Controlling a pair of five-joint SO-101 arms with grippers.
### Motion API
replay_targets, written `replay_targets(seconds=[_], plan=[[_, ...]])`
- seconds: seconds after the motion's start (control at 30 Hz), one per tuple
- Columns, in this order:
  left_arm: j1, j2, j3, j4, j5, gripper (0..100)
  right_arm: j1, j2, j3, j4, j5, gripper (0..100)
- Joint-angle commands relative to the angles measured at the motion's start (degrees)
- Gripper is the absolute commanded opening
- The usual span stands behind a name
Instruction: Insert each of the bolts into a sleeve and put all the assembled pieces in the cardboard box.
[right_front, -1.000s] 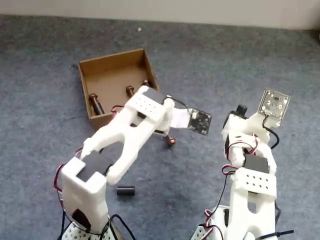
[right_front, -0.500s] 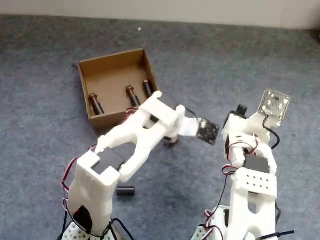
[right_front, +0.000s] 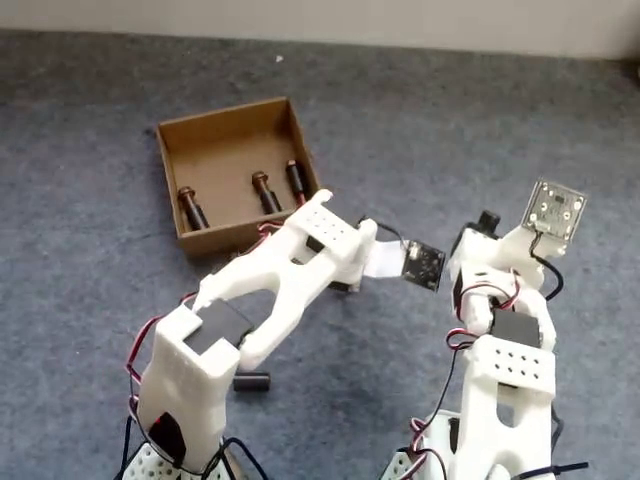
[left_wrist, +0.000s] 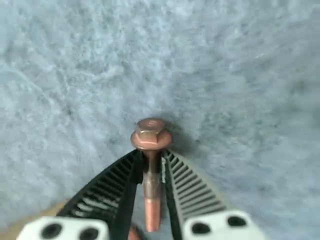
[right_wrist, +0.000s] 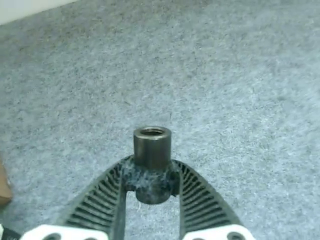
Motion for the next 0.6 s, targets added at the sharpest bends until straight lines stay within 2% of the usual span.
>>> replay_targets(seconds=[0.0, 0.17, 0.37, 0.57], plan=[[-1.89, -8.84, -0.92, 2.20, 6.24, 1, 0.75, -2.24, -1.01, -1.71, -2.11, 0.6], [-4.97, -18.07, -0.92, 2.46, 15.38, 1, 0.66, -2.24, -0.84, -1.71, -2.37, 0.6], [-8.92, -28.18, -0.57, 7.38, 27.87, 1, 0.31, -2.33, -0.75, -1.54, -2.46, 0.6], [-12.26, -43.74, 9.36, 7.74, 37.27, 1, -3.21, -3.21, -1.10, 1.63, -2.11, 0.6]])
